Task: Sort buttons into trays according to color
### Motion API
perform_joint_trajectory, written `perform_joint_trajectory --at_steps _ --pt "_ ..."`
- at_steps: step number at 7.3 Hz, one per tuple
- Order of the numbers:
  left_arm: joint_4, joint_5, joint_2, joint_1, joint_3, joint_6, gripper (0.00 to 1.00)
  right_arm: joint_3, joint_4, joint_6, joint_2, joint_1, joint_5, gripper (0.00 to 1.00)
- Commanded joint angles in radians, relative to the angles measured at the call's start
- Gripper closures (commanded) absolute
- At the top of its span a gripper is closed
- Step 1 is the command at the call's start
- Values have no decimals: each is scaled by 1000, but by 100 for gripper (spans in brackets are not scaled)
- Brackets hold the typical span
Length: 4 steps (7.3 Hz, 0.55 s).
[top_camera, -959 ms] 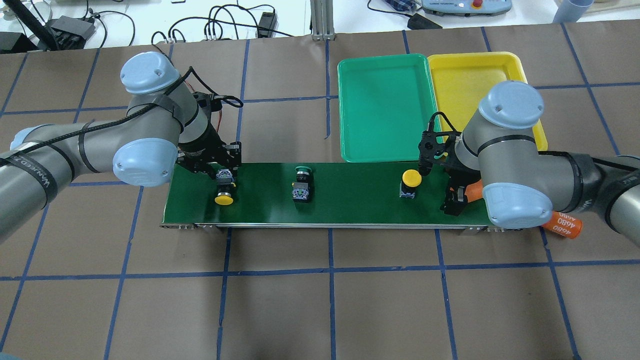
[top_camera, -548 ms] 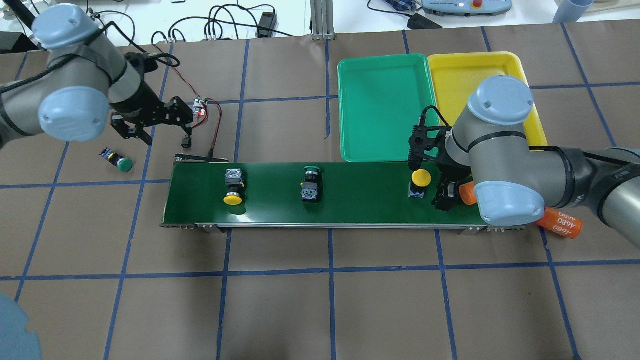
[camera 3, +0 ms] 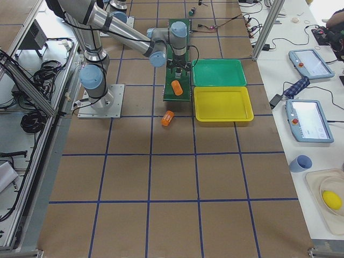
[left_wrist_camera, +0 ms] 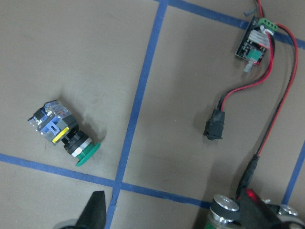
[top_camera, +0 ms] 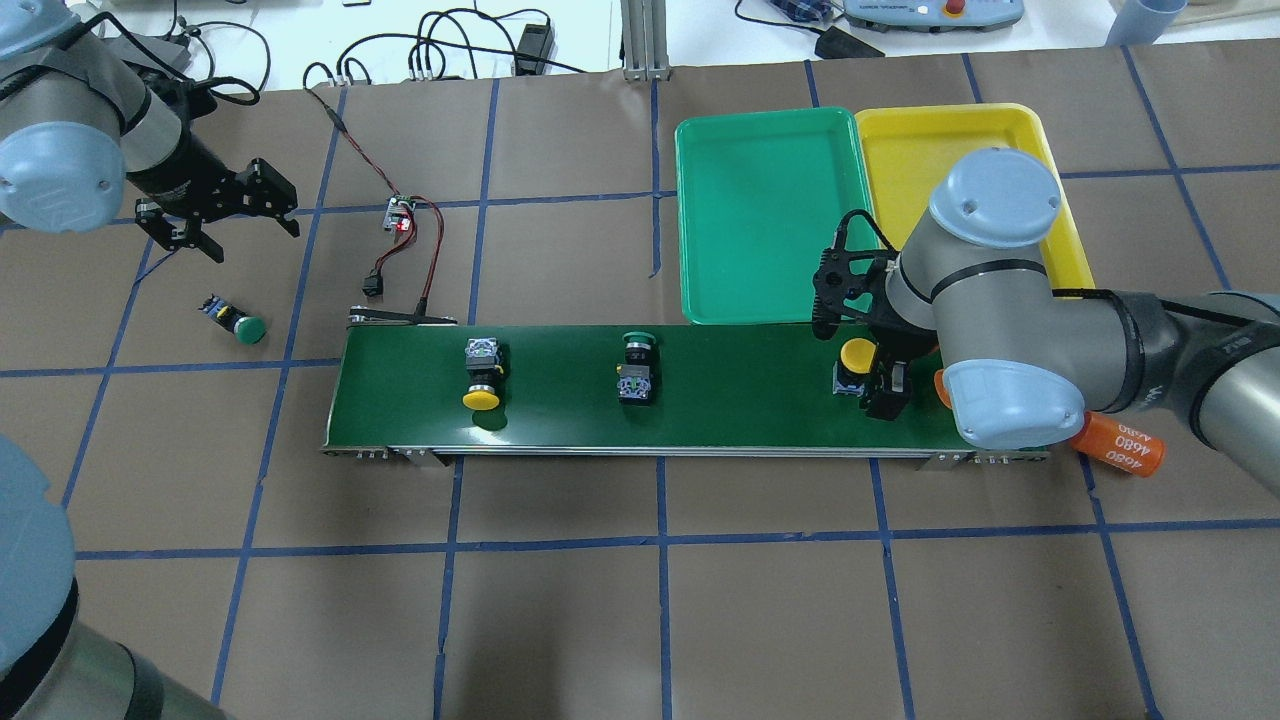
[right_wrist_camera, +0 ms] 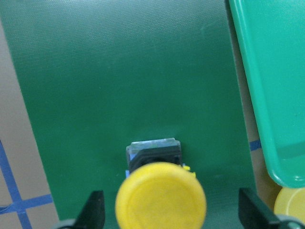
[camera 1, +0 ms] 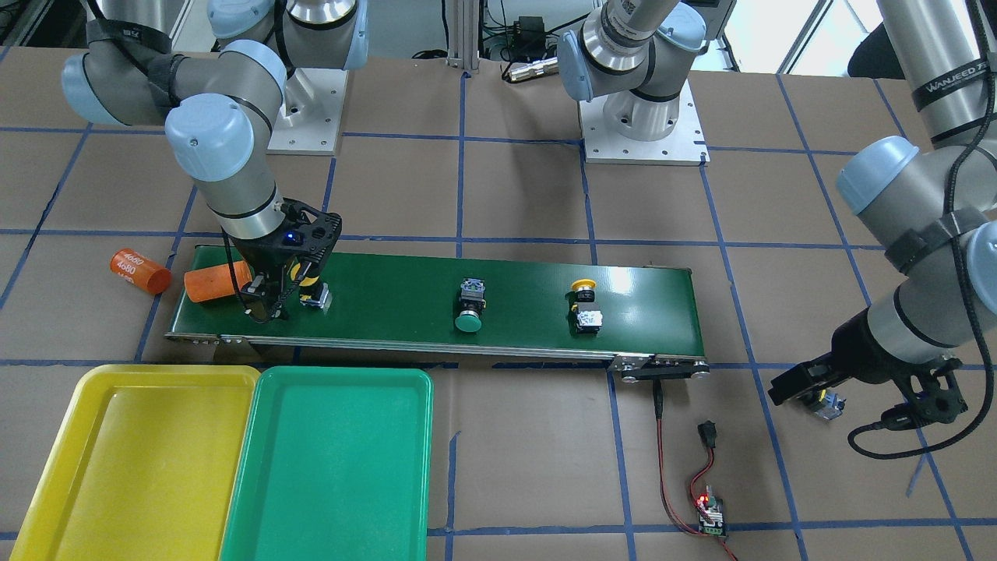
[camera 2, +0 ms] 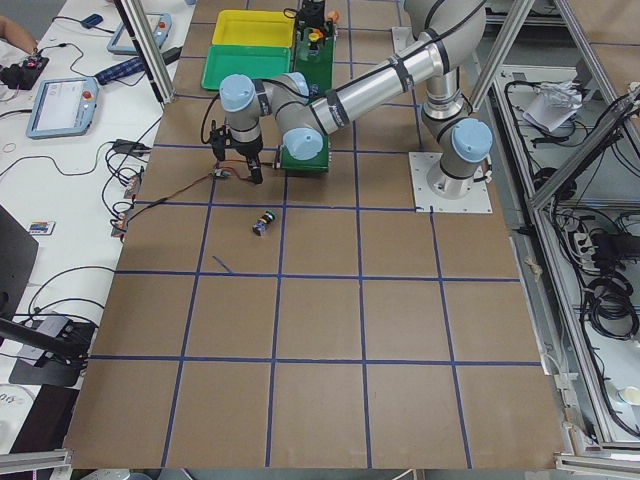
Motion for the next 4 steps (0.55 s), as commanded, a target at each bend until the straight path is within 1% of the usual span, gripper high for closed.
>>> perform_joint_trajectory --at_steps 1,2,3,4 --pt "55 88 -9 -12 9 7 0 0 0 -1 3 0 1 0" --pt "138 135 -24 -2 9 65 0 1 2 -3 1 0 1 7" --pt "189 134 -53 -2 14 173 0 5 5 -16 -5 0 -7 38" --pt "188 141 -75 -2 40 173 0 3 5 -51 -7 0 -19 54"
